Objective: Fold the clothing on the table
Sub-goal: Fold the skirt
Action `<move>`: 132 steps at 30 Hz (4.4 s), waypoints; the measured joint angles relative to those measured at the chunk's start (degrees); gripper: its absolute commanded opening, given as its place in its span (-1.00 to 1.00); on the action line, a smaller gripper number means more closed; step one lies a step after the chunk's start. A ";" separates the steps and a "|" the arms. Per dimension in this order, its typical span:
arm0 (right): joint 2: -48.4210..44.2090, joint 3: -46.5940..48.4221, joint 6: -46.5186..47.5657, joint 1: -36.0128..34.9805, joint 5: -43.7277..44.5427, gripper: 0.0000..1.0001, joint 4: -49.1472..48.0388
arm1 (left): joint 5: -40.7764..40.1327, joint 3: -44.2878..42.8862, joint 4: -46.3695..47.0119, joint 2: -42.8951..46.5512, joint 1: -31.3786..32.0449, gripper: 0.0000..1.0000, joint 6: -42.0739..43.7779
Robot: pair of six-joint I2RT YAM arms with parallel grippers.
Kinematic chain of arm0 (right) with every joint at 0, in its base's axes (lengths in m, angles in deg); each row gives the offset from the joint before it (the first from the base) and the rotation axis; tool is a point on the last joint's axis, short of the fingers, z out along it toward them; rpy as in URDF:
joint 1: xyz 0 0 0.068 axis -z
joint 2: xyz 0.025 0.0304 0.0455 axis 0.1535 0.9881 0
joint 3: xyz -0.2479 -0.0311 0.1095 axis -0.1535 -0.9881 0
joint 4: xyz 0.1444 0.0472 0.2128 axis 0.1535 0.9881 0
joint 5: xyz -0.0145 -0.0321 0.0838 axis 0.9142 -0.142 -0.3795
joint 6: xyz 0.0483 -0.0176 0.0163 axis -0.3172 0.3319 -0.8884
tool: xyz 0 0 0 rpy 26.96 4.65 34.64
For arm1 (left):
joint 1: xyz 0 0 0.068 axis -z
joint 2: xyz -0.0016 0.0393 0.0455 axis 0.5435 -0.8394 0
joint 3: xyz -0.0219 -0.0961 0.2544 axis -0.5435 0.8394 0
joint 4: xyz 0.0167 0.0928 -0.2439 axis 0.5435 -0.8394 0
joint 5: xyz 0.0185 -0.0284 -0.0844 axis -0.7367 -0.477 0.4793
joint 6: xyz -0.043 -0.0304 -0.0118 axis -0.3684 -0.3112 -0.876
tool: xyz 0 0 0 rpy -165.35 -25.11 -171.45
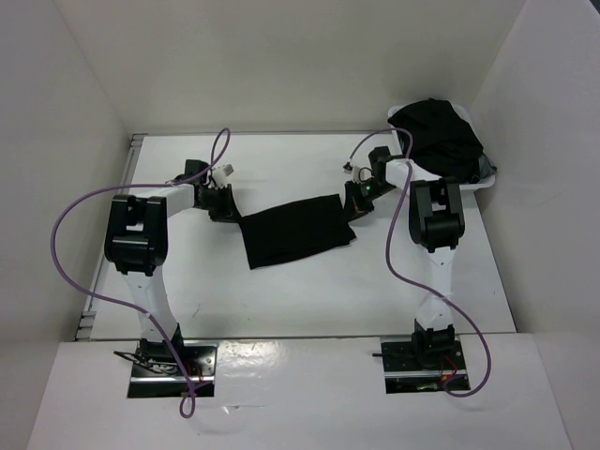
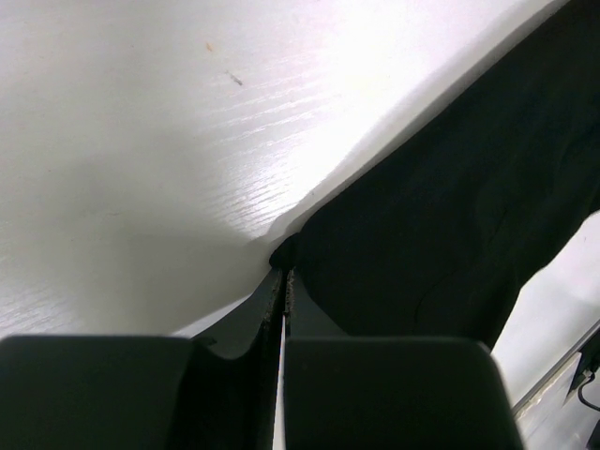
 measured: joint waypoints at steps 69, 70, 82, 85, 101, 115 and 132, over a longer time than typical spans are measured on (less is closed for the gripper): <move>11.67 46.49 -3.32 -44.04 41.62 -1.00 22.25 | 0.79 0.24 -1.44 1.46 -0.04 -1.00 -0.48; 11.69 47.10 -3.50 -44.02 41.83 -1.00 22.36 | 0.79 0.37 -1.33 1.57 -0.04 -1.00 -0.48; 13.20 51.63 -3.67 -44.02 38.69 -0.86 23.32 | 0.79 0.79 -0.83 1.95 -0.04 -1.00 -0.52; 13.97 52.61 -3.45 -44.13 37.51 -0.60 23.58 | 0.79 0.87 -0.85 1.95 -0.04 -1.00 -0.55; 14.53 56.00 -1.20 -45.57 31.06 0.37 25.31 | 0.46 0.90 -1.05 1.97 -0.33 -0.59 -0.59; -20.02 20.65 1.53 -45.51 45.81 0.61 19.69 | -0.42 -1.36 -12.02 16.55 -19.02 0.77 4.70; -49.13 -21.31 0.13 -10.03 54.90 0.83 5.64 | 22.53 -15.76 -34.77 10.91 10.19 0.98 28.59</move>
